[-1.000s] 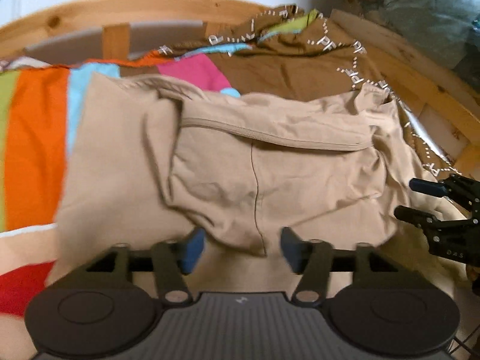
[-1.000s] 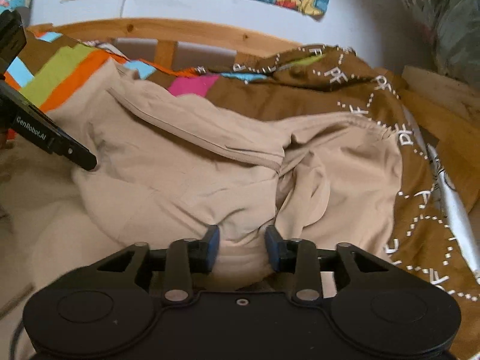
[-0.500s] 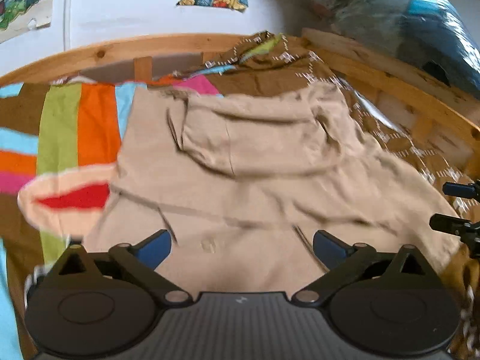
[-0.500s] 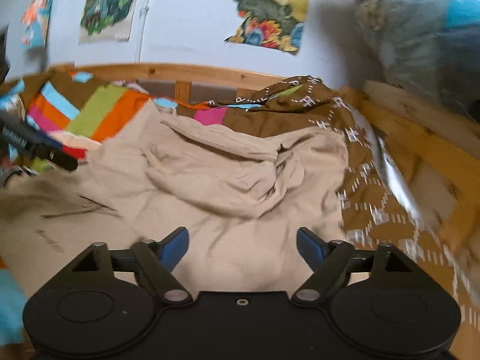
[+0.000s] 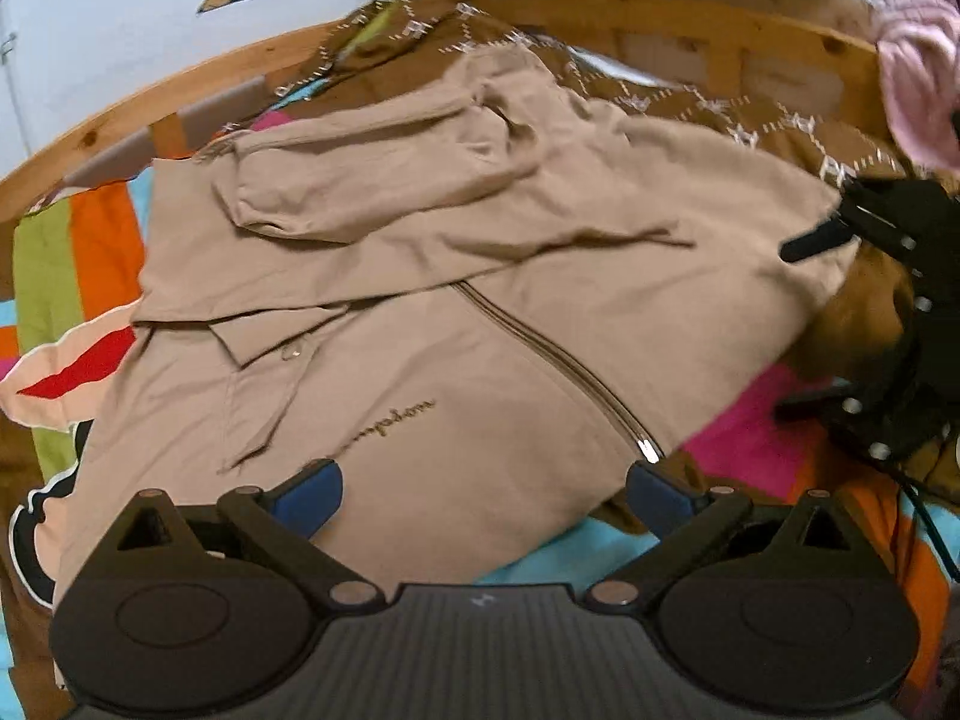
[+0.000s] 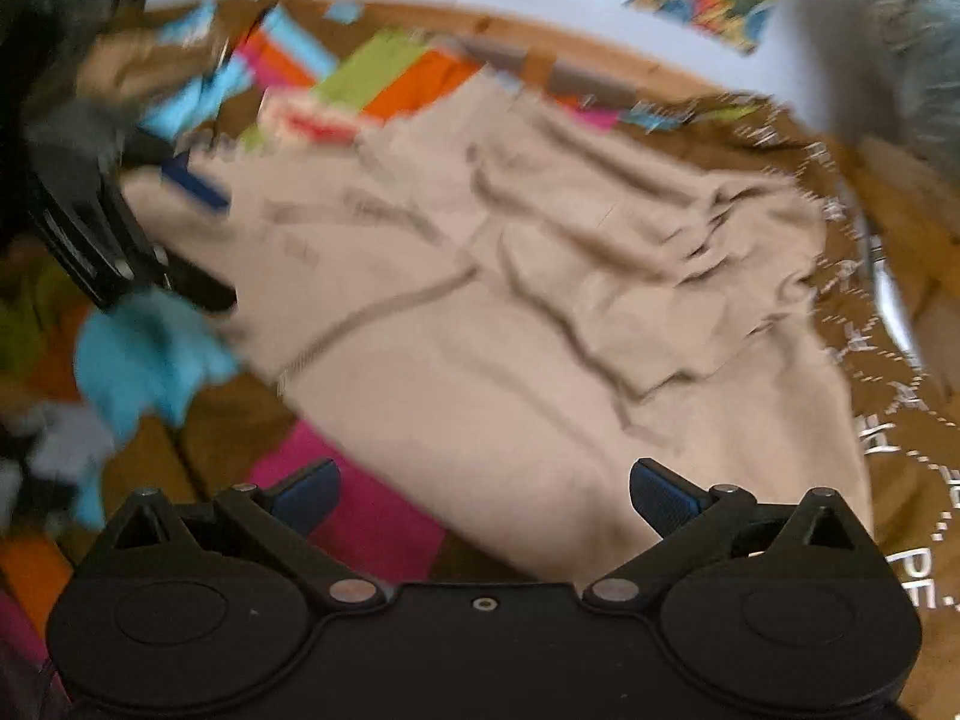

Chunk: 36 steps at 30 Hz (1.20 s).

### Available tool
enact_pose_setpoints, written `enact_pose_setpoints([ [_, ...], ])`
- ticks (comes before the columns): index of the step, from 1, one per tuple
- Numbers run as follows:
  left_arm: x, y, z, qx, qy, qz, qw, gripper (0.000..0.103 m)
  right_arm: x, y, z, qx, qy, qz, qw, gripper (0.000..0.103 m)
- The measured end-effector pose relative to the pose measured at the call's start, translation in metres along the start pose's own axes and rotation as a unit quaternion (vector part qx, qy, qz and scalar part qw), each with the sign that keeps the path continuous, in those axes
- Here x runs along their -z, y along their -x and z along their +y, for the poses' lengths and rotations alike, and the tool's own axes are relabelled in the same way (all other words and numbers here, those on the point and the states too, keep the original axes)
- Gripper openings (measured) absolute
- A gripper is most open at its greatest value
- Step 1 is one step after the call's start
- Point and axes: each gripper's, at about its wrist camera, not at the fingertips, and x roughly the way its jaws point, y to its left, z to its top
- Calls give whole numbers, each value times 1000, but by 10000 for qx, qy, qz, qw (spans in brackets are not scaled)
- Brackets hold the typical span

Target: Fold large clothes

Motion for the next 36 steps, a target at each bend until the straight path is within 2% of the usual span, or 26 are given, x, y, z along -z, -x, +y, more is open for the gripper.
enact_pose_setpoints([
  [3, 2, -9, -5, 26, 14, 183, 9998, 102, 7, -20, 9, 297, 380, 333, 9983, 102],
  [6, 1, -15, -9, 58, -77, 288, 9995, 102, 10, -30, 5, 380, 153, 314, 9987, 102],
  [10, -1, -17, -17, 39, -262, 254, 9993, 102, 7, -31, 2, 644, 128, -40, 9978, 102],
  [15, -3, -22, -31, -396, -761, 211, 9961, 102, -5, -16, -17, 737, -386, -791, 9934, 102],
  [21, -15, -31, -26, -991, -1014, 172, 9898, 86, -11, -9, -50, 340, -1779, -1220, 9759, 102],
  [24, -22, -28, -18, -1032, -934, 47, 9903, 73, -10, -9, -55, 281, -1984, -1249, 9717, 102],
  [26, -27, -24, -14, -969, -883, -86, 9913, 63, -11, -8, -52, 311, -1923, -1271, 9726, 102],
  [28, -31, -19, -13, -910, -869, -188, 9919, 49, -12, -6, -50, 338, -1847, -1290, 9737, 101],
  [30, -35, -16, -11, -878, -834, -238, 9924, 41, -12, -4, -47, 323, -1706, -1273, 9765, 101],
  [33, -40, -13, -9, -776, -744, -229, 9939, 38, -14, 5, -36, 299, -1034, -1083, 9883, 101],
  [35, -42, -12, -9, -801, -700, -242, 9940, 36, -12, 8, -25, 337, -454, -741, 9956, 101],
  [36, -42, -12, -9, -811, -662, -251, 9942, 36, -8, 8, -17, 449, -104, -541, 9975, 96],
])
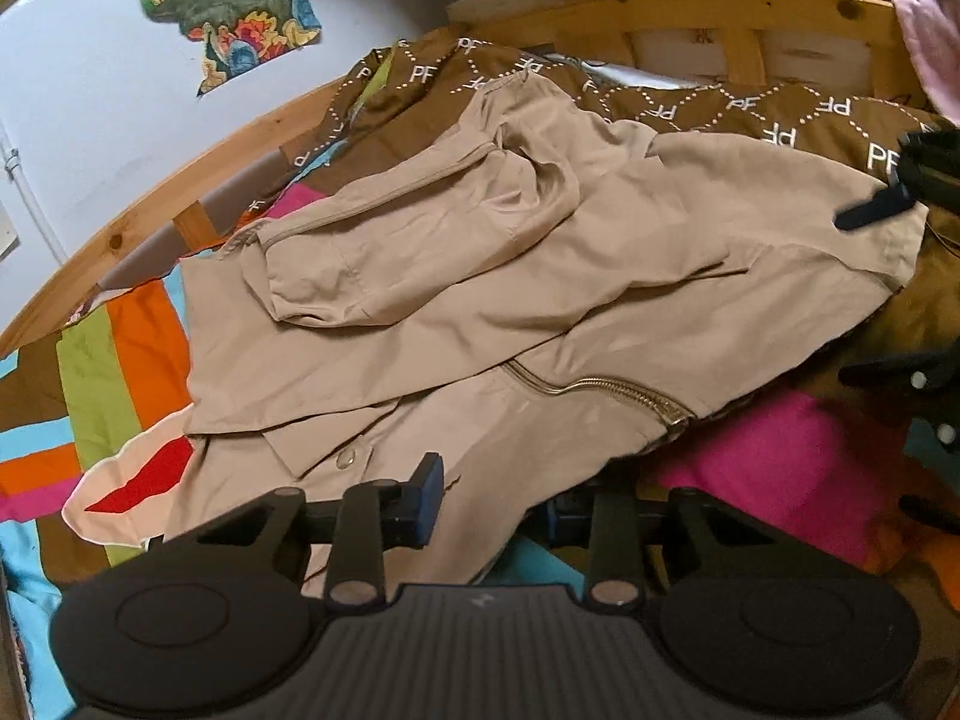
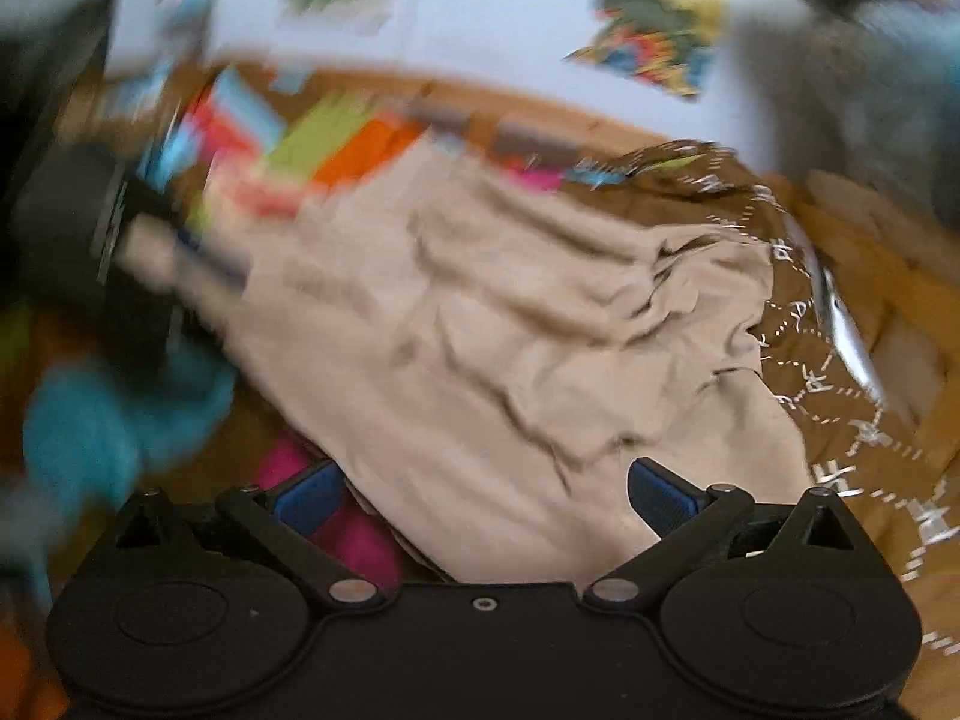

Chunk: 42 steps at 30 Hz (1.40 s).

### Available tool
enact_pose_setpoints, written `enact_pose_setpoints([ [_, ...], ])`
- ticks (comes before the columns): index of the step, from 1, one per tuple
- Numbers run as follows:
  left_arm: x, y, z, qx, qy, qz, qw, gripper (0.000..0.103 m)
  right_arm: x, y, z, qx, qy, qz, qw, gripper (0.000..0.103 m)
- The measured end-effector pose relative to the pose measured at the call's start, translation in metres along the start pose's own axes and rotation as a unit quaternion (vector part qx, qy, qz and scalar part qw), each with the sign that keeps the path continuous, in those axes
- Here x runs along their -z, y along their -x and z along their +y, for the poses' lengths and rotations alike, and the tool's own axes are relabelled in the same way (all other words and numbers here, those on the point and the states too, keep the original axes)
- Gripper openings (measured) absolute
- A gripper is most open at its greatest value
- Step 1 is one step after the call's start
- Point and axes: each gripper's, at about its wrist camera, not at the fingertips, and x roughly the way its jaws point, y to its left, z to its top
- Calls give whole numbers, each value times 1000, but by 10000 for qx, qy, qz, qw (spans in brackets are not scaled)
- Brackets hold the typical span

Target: Fold large clothes

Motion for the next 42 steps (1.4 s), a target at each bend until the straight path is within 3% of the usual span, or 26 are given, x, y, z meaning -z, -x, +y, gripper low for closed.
enact_pose_setpoints([
  [2, -1, 0, 1, 32, 68, 5, 10000, 36, 10, -2, 11, 309, 636, 295, 9971, 86],
  [4, 0, 2, 3, 27, 118, -10, 9999, 36, 17, -6, 13, 574, 978, 556, 9920, 67],
  [5, 1, 3, 3, 35, 133, -16, 9999, 36, 21, -8, 12, 678, 1081, 660, 9896, 63],
  [8, 7, 6, 2, 36, 120, -33, 9999, 38, 27, -10, 1, 916, 1042, 816, 9870, 48],
  [9, 10, 7, 1, 25, 78, -30, 10000, 41, 28, -10, -3, 954, 981, 849, 9869, 39],
  [10, 15, 9, 0, -29, 3, -32, 10000, 45, 29, -11, -6, 1004, 934, 865, 9868, 23],
  [12, 27, 11, -4, -186, -206, -11, 9996, 52, 28, -8, -14, 1161, 762, 710, 9878, 8],
  [17, 61, 12, -1, -650, -440, 386, 9962, 52, 13, 14, -29, 1499, 90, -183, 9885, 8],
  [27, 94, 20, 58, -1777, 74, 817, 9807, 51, 9, 15, -35, 1684, -91, -555, 9841, 7],
  [29, 94, 23, 66, -1849, 155, 770, 9796, 50, 9, 13, -36, 1699, -110, -544, 9839, 7],
  [31, 93, 23, 70, -1872, 205, 725, 9794, 17, 9, 13, -36, 1706, -123, -548, 9837, 7],
  [34, 91, 29, 70, -1849, 286, 452, 9813, 4, 12, 10, -34, 1720, -169, -495, 9837, 7],
  [37, 90, 44, 72, -1917, 537, 109, 9799, 2, 15, 8, -33, 1737, -194, -482, 9834, 6],
  [42, 89, 80, 78, -1698, 856, -371, 9810, 2, 14, 18, -22, 1983, 59, -599, 9783, 4],
])
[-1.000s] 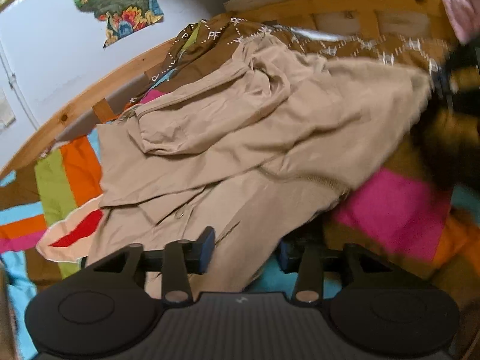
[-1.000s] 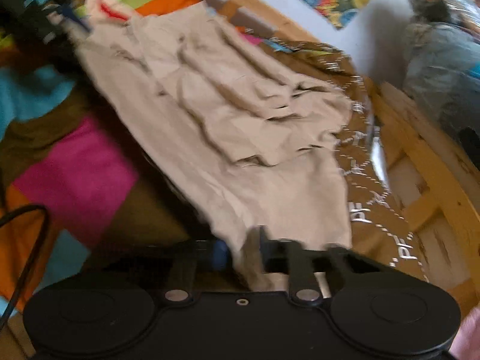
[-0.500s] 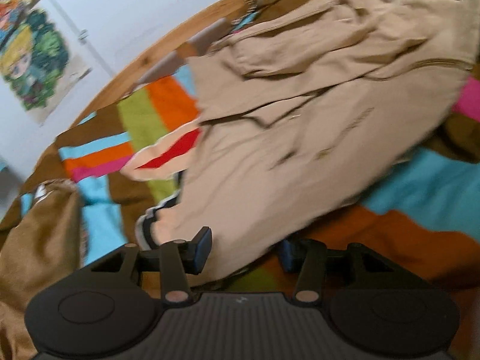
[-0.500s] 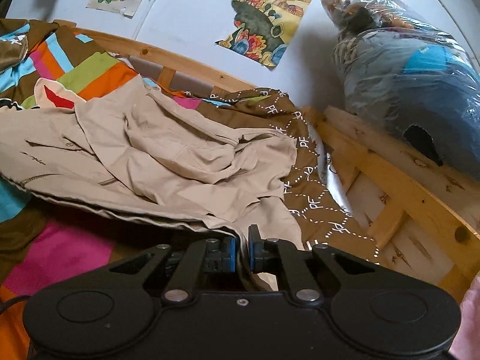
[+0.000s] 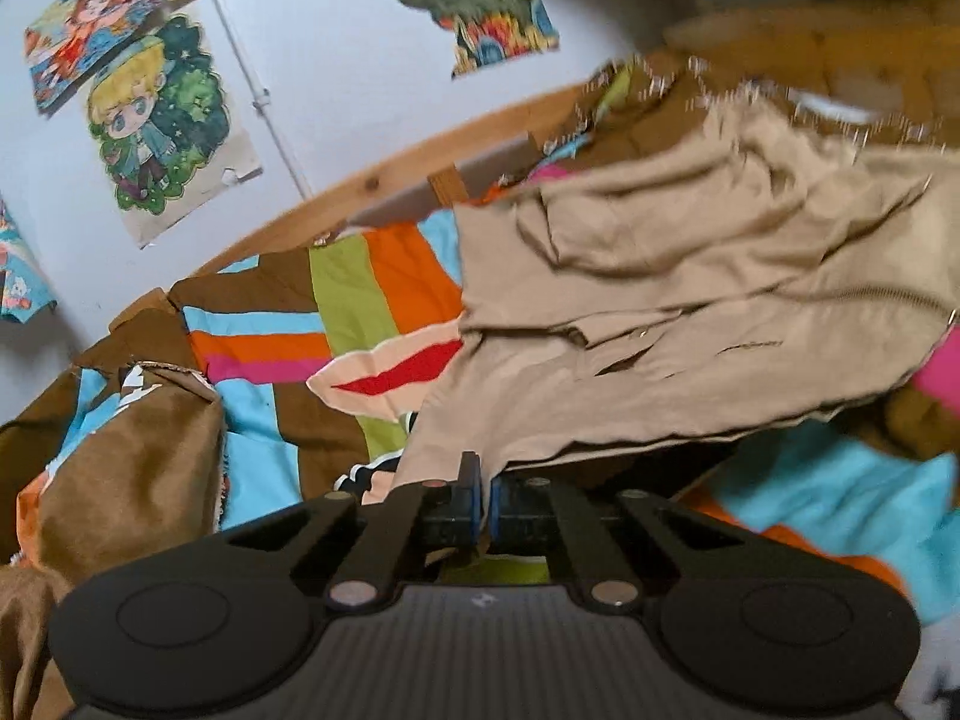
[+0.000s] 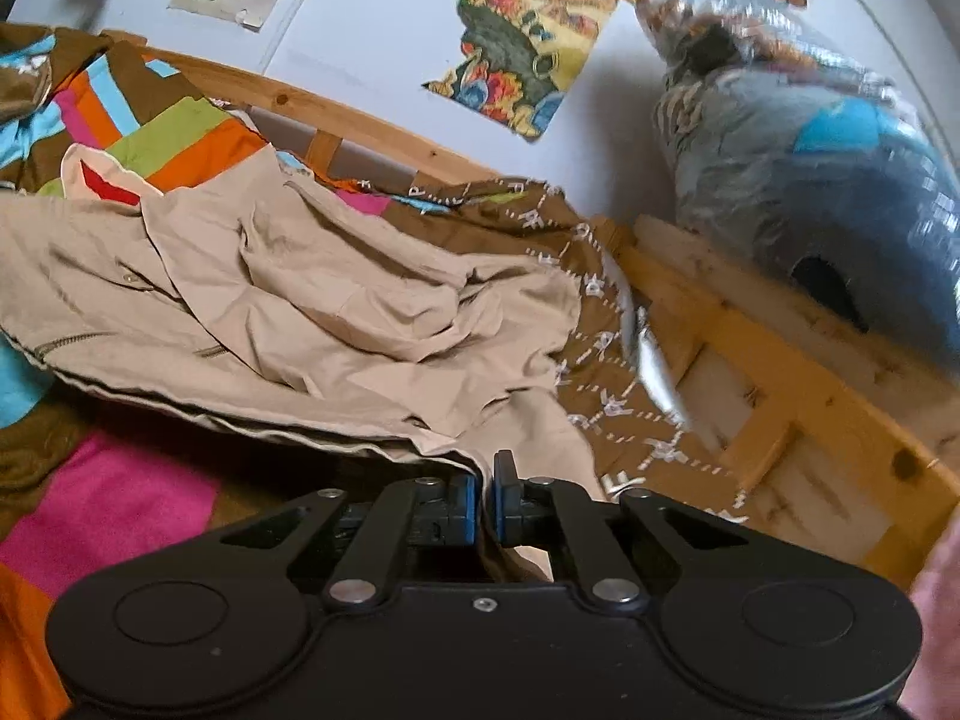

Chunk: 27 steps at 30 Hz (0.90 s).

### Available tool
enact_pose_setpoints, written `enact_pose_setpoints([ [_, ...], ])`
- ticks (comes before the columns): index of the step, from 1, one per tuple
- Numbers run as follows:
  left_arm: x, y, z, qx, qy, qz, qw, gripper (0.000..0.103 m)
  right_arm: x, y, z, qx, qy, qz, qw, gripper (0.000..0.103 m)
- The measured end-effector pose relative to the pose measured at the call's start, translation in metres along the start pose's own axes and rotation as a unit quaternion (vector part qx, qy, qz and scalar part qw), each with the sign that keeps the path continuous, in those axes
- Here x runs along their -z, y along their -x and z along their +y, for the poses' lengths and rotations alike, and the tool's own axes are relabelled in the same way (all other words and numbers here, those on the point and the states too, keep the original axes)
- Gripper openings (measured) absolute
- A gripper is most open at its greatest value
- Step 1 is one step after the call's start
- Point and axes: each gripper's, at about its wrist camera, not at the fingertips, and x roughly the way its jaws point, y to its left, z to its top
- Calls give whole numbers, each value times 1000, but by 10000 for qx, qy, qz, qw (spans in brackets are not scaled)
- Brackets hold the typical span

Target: Fold large clothes

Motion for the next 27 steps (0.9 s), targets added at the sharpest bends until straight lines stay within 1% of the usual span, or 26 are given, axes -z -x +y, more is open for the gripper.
enact_pose_setpoints([
  [3, -5, 30, 10, 108, 91, -212, 9997, 2, -5, 15, 1, 177, 129, -61, 9997, 4],
  [6, -9, 59, 28, 299, 173, -268, 9990, 2, -9, 38, -2, 345, 118, -33, 9993, 3],
  [8, -13, 81, 41, 449, 242, -276, 9983, 2, -13, 61, -6, 376, -19, -50, 9993, 3],
  [10, -20, 97, 52, 549, 211, -320, 9978, 2, -19, 90, -6, 416, 87, -103, 9990, 3],
  [12, -30, 104, 62, 666, 239, -321, 9970, 2, -26, 114, -7, 373, 244, -158, 9989, 3],
  [14, -45, 103, 72, 808, 332, -324, 9957, 2, -36, 134, -9, 336, 515, -241, 9978, 3],
  [15, -53, 99, 75, 858, 359, -328, 9951, 2, -41, 139, -12, 338, 625, -262, 9971, 3],
  [17, -74, 85, 77, 838, 296, -383, 9953, 2, -54, 141, -20, 292, 654, -279, 9970, 4],
  [20, -109, 46, 75, 719, 60, -384, 9967, 3, -71, 118, -32, 201, 738, -166, 9969, 4],
  [22, -129, 8, 72, 642, -1, -247, 9976, 3, -80, 89, -39, 177, 930, -88, 9955, 5],
  [23, -138, -14, 70, 598, 31, -142, 9981, 3, -85, 73, -44, 120, 883, -33, 9960, 5],
  [25, -154, -60, 66, 514, 167, 84, 9985, 3, -92, 42, -57, -56, 585, 107, 9982, 6],
  [27, -162, -103, 59, 408, 193, 185, 9988, 4, -95, 3, -69, -205, 204, 298, 9991, 6],
])
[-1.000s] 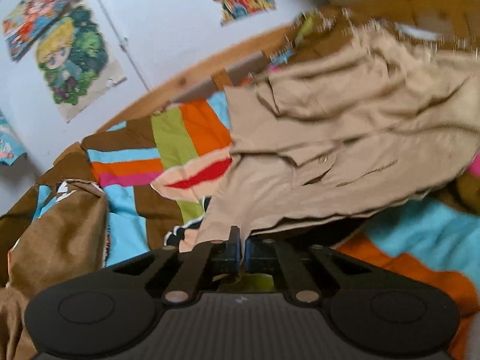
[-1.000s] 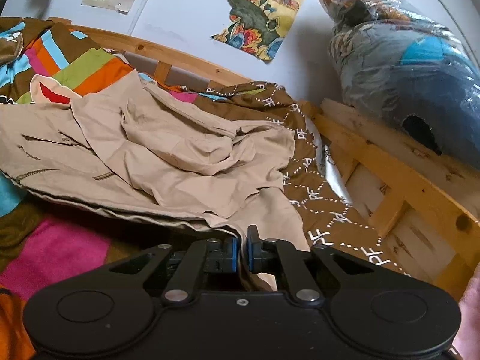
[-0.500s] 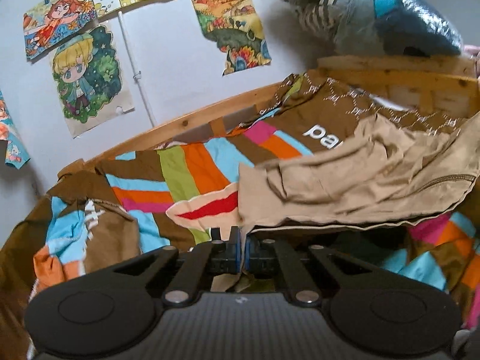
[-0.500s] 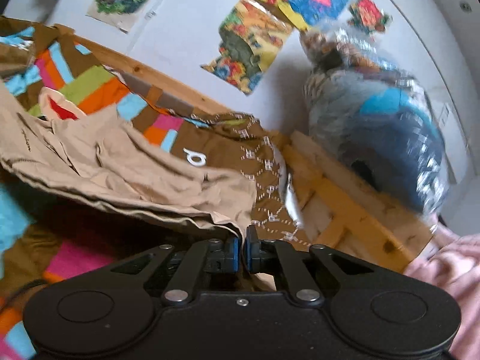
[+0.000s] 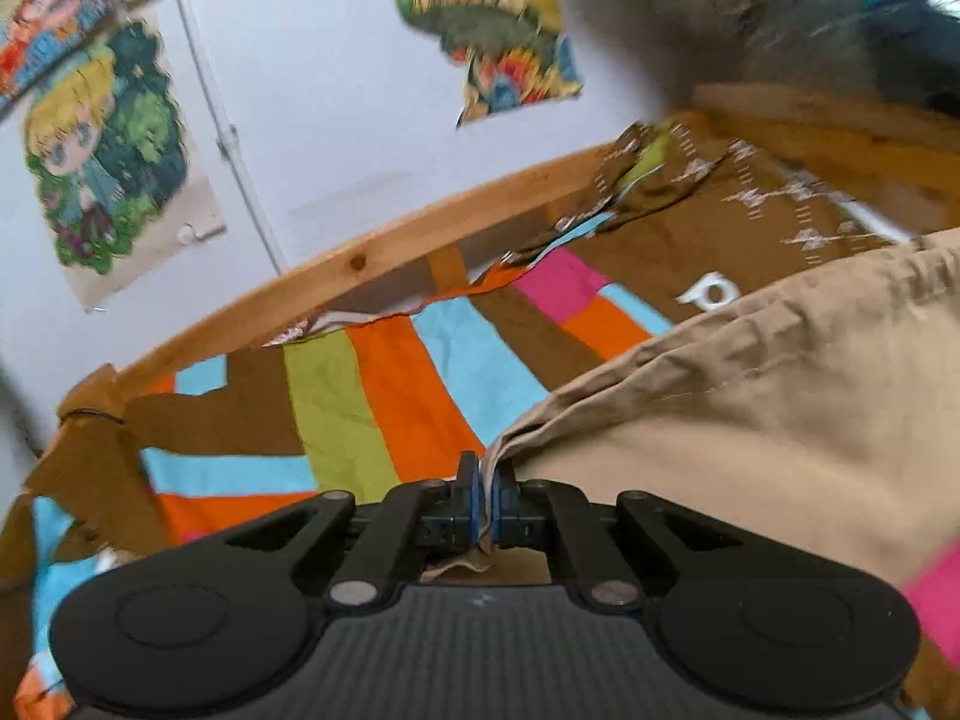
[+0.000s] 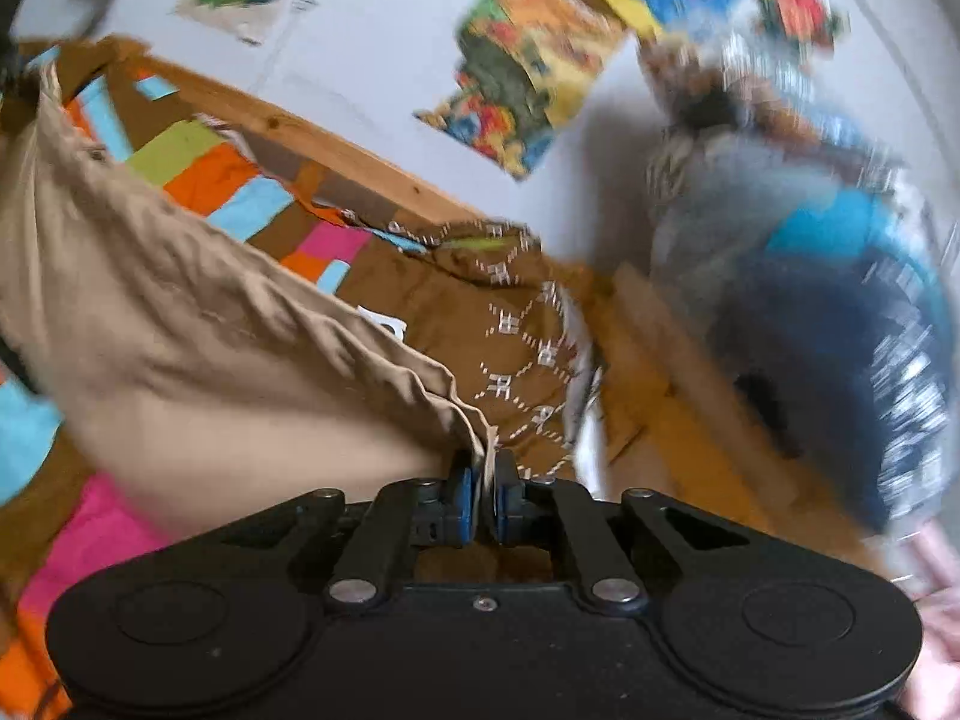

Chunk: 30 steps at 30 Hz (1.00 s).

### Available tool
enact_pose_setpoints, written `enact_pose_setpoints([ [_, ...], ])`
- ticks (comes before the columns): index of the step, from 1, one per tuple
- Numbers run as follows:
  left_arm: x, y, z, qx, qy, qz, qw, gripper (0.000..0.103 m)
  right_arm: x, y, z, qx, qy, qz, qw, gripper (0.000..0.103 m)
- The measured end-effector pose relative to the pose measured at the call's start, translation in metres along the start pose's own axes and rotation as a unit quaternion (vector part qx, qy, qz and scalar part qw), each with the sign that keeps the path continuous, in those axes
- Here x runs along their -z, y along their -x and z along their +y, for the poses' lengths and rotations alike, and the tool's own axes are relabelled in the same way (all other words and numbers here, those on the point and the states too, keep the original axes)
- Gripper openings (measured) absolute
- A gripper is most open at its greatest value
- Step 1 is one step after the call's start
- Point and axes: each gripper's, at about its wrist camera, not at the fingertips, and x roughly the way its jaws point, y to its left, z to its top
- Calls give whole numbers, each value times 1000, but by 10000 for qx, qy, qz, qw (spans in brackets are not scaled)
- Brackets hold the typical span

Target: Fold large clothes

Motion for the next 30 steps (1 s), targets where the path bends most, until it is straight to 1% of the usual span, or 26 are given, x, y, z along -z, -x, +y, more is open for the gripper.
enact_pose_setpoints([
  [2, -4, -43, -9, -135, -48, 143, 9998, 4, -1, -33, -6, -53, -251, 125, 9996, 8],
  [4, -3, -85, -21, -229, -71, 447, 9987, 4, 1, -69, -7, -17, -372, 208, 9991, 11],
  [5, 0, -101, -25, -233, -50, 590, 9980, 4, 1, -82, -6, -17, -414, 238, 9989, 13],
  [7, 8, -128, -34, -220, 2, 896, 9957, 4, 6, -110, -6, -55, -632, 324, 9975, 21],
  [8, 11, -136, -37, -223, -1, 990, 9948, 4, 8, -118, -7, -106, -765, 322, 9965, 23],
  [9, 15, -144, -39, -224, -19, 1063, 9941, 4, 11, -123, -9, -185, -953, 312, 9948, 32],
  [10, 19, -147, -38, -193, 12, 1114, 9936, 5, 15, -125, -11, -286, -1125, 286, 9928, 45],
  [11, 22, -149, -35, -122, 115, 1167, 9930, 7, 21, -125, -14, -401, -1303, 247, 9904, 54],
  [12, 23, -150, -31, -61, 263, 1218, 9922, 11, 25, -123, -15, -456, -1403, 212, 9888, 67],
  [13, 26, -149, -24, 44, 488, 1267, 9907, 17, 29, -118, -17, -479, -1500, 154, 9874, 73],
  [14, 28, -147, -16, 130, 692, 1287, 9892, 24, 34, -111, -20, -465, -1623, 79, 9856, 76],
  [15, 31, -143, -7, 193, 934, 1272, 9873, 50, 40, -103, -23, -396, -1803, 39, 9828, 85],
  [16, 34, -135, 1, 224, 1122, 1205, 9861, 74, 47, -96, -26, -294, -2027, 24, 9788, 90],
  [17, 38, -127, 10, 231, 1284, 1083, 9855, 80, 57, -86, -29, -165, -2419, -28, 9701, 91],
  [18, 40, -117, 19, 211, 1414, 938, 9853, 83, 67, -79, -31, -97, -2735, -42, 9618, 92],
  [19, 47, -105, 28, 192, 1559, 809, 9843, 83, 79, -72, -31, -2, -3093, -7, 9510, 92],
  [21, 59, -87, 44, 245, 1860, 739, 9794, 84, 102, -66, -30, 164, -3592, 144, 9330, 91],
  [22, 71, -75, 52, 277, 2085, 688, 9752, 84, 110, -67, -30, 180, -3705, 280, 9282, 87],
  [23, 82, -65, 58, 305, 2266, 665, 9712, 84, 116, -70, -30, 196, -3738, 426, 9263, 83],
  [24, 92, -57, 64, 371, 2415, 651, 9675, 84, 119, -73, -31, 254, -3765, 528, 9246, 75],
  [25, 103, -49, 68, 476, 2550, 646, 9636, 83, 122, -73, -32, 337, -3857, 550, 9203, 70],
  [26, 113, -44, 70, 596, 2625, 679, 9607, 81, 124, -71, -33, 372, -3992, 531, 9145, 68],
  [28, 128, -38, 68, 670, 2682, 789, 9578, 71, 125, -66, -34, 309, -4205, 518, 9053, 60],
  [30, 138, -38, 71, 728, 2931, 831, 9497, 66, 129, -60, -31, 249, -4317, 530, 9001, 56],
])
